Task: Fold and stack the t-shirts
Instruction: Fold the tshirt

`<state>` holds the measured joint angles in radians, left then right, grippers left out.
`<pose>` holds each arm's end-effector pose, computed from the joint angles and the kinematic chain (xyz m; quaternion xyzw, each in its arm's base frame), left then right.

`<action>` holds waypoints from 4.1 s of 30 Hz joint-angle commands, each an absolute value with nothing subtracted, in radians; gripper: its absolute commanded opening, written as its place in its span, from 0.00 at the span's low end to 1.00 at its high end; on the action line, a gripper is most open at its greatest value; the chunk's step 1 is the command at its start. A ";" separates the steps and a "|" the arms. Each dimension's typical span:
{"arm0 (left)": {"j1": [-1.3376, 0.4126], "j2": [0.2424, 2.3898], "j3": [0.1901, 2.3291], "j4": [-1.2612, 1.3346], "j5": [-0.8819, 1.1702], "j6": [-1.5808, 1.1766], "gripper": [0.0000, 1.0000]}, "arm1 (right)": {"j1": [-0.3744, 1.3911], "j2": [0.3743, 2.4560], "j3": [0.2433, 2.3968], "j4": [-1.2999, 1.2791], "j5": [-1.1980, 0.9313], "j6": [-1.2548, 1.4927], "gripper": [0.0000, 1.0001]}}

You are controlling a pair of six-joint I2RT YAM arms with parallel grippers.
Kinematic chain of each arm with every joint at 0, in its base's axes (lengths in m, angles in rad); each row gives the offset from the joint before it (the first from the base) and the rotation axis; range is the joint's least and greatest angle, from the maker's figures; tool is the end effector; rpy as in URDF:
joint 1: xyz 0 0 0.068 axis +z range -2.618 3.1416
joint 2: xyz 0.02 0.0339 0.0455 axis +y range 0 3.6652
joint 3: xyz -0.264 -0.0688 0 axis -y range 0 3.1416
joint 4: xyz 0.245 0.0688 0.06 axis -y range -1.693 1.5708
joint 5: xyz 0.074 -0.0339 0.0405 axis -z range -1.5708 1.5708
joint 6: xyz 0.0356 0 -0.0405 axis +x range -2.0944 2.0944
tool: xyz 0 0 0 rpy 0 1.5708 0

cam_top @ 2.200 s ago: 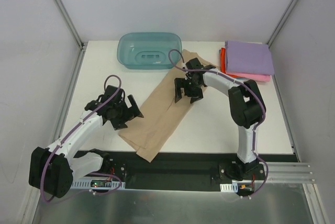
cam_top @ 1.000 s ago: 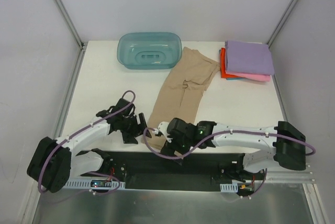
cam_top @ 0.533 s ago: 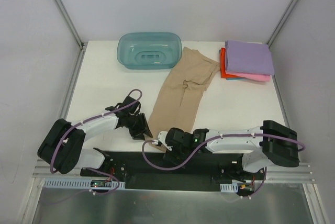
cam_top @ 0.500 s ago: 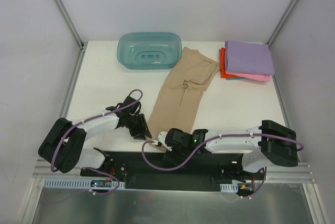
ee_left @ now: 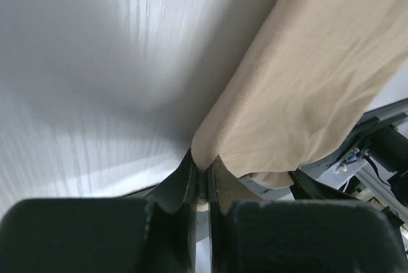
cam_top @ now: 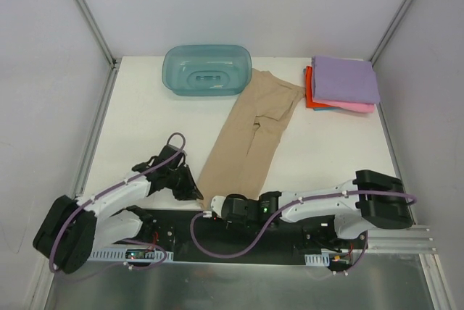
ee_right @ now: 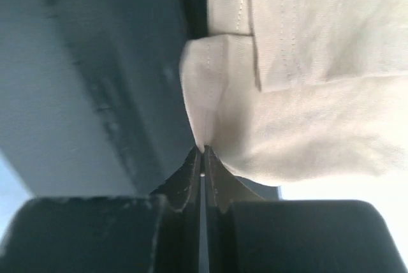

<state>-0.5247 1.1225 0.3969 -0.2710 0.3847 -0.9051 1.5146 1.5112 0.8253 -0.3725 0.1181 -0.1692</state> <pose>0.1550 -0.1051 0.1439 -0.1248 0.9346 -0.3207 0.0897 0.0202 0.2848 0.1730 -0.7103 0.6543 0.1130 0.2334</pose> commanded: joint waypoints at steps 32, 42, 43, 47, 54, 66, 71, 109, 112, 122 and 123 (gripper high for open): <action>-0.535 1.392 1.049 -0.414 0.238 -0.818 0.01 | 1.037 1.086 0.837 -0.465 0.080 -0.161 0.01; -0.477 1.742 1.420 -0.414 0.367 -0.787 0.01 | 0.686 1.247 0.992 -0.460 -0.064 -0.278 0.01; -0.465 1.764 1.437 -0.416 0.380 -0.785 0.01 | 0.664 1.264 1.005 -0.459 -0.083 -0.282 0.01; -0.445 1.882 1.543 -0.414 0.387 -0.773 0.02 | 0.597 1.353 1.064 -0.459 -0.133 -0.311 0.01; -0.411 2.075 1.696 -0.416 0.431 -0.775 0.09 | 0.490 1.515 1.140 -0.422 -0.161 -0.321 0.01; -0.396 2.071 1.723 -0.425 0.413 -0.736 0.99 | 0.403 1.704 1.301 -0.443 -0.096 -0.284 0.74; -0.396 1.843 1.486 -0.425 0.318 -0.721 0.99 | 0.445 1.574 1.221 -0.433 -0.202 -0.282 0.97; -0.049 1.011 0.603 -0.615 0.135 -0.749 0.99 | 1.087 1.836 1.206 -0.479 -0.227 -0.362 0.97; -0.049 0.988 0.580 -0.612 0.187 -0.758 0.99 | 1.160 1.793 1.164 -0.462 -0.242 -0.316 0.97; -0.132 0.897 0.494 -0.534 0.333 -0.819 0.99 | 1.261 1.545 1.103 -0.526 0.027 -0.226 0.97; -0.170 0.900 0.489 -0.513 0.312 -0.840 0.99 | 1.265 1.536 1.092 -0.532 0.026 -0.215 0.97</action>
<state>-0.0776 0.9173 0.5117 -0.5728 0.2810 -0.7746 1.2556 1.6455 1.1210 -0.4831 -0.0719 -0.2764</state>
